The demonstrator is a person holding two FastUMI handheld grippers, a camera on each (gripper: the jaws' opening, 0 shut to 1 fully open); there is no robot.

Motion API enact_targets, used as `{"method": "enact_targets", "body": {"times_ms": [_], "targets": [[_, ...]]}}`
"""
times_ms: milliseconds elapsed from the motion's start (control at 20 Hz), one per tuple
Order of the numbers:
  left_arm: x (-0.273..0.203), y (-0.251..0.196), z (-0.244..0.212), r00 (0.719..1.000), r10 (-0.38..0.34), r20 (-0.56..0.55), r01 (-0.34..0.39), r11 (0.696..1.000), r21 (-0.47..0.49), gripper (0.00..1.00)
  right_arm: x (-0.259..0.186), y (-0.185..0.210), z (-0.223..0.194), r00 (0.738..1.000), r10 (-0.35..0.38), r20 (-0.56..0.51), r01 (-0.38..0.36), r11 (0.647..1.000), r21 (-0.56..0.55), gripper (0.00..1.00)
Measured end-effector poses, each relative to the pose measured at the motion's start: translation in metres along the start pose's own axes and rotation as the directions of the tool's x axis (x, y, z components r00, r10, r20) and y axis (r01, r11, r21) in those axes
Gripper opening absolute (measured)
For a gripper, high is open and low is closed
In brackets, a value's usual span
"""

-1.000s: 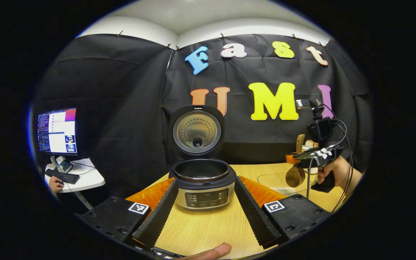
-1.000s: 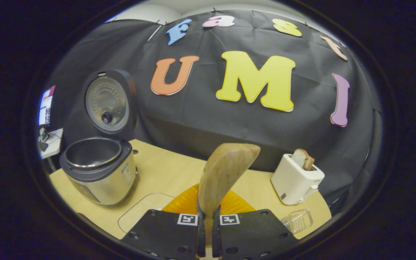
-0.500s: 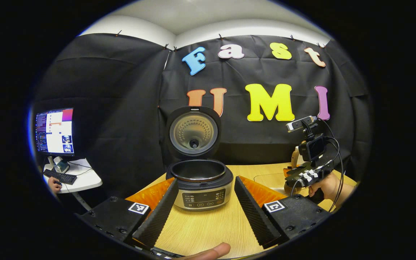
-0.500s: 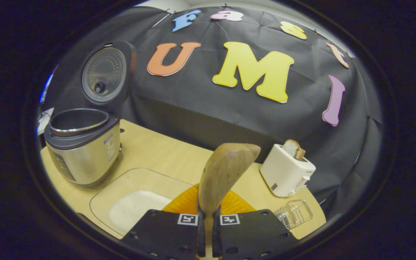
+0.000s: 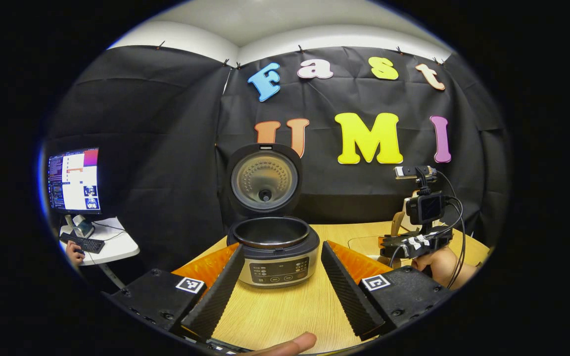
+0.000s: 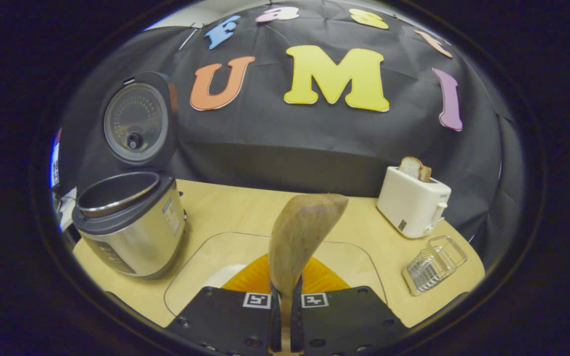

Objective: Close the left gripper, press the button to open the rice cooker; take a wooden spoon from the chopstick holder with the right hand, scoop a spoonful of rice and pour it into the rice cooker, then put the wooden spoon back into the chopstick holder.

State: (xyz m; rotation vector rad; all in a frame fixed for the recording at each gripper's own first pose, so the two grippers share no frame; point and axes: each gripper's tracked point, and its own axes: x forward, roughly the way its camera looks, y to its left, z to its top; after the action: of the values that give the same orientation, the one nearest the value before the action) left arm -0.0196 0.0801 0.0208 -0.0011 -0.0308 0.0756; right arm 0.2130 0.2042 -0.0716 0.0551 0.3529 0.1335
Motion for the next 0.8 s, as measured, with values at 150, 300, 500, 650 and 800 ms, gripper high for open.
{"method": "enact_targets", "body": {"times_ms": [150,300,500,650,800], "targets": [[-0.0008,0.0021,-0.0003,1.0,0.006,-0.005,-0.006,1.0,-0.005,0.99,0.0002,0.005,-0.0006,1.0,-0.008,-0.009,0.009,0.997,0.073,0.08],[-0.0006,0.0026,0.002,1.0,0.002,0.004,-0.002,1.0,-0.015,0.99,0.0007,0.005,-0.0023,1.0,0.005,-0.018,-0.002,0.988,0.153,0.07],[0.0008,0.0066,0.0003,1.0,0.006,-0.003,-0.006,1.0,-0.029,0.99,-0.0019,0.0007,-0.0042,0.999,0.043,-0.031,-0.032,0.957,0.287,0.08],[0.0009,0.0072,0.0,1.0,0.008,-0.006,-0.009,0.999,-0.043,0.99,0.0006,0.0001,-0.0044,0.992,0.109,-0.066,-0.074,0.913,0.402,0.08],[0.0032,0.0055,-0.0025,1.0,0.007,-0.014,-0.007,0.999,-0.044,0.99,0.0018,0.004,-0.004,0.983,0.17,-0.068,-0.118,0.871,0.477,0.08]]}}
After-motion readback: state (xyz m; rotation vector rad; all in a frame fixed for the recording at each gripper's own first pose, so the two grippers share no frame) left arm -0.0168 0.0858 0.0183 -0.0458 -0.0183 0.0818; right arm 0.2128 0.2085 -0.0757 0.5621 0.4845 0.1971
